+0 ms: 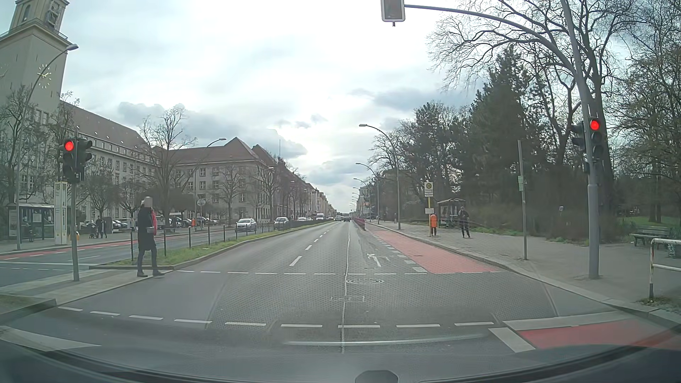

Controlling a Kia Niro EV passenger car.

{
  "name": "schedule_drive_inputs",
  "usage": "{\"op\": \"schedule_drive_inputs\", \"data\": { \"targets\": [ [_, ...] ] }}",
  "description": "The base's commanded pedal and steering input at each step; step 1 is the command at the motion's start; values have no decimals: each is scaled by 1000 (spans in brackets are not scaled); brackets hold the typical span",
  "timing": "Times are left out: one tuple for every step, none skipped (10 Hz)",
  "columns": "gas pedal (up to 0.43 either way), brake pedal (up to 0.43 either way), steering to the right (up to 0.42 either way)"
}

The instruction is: Follow the waypoints while adhering to traffic rules and regulations

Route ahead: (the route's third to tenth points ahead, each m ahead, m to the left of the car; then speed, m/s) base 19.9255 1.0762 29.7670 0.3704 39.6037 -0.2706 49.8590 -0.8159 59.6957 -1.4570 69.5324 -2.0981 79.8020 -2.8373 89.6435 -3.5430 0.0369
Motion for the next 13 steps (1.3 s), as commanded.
{"op": "schedule_drive_inputs", "data": {
  "targets": [
    [0,305,-8],
    [0,305,-8],
    [0,311,-8],
    [0,311,-8],
    [0,311,-8],
    [0,311,-8],
    [0,311,-8],
    [0,317,-8],
    [0,317,-8],
    [0,317,-8],
    [0,317,-8],
    [0,317,-8],
    [0,317,-8]
  ]
}}
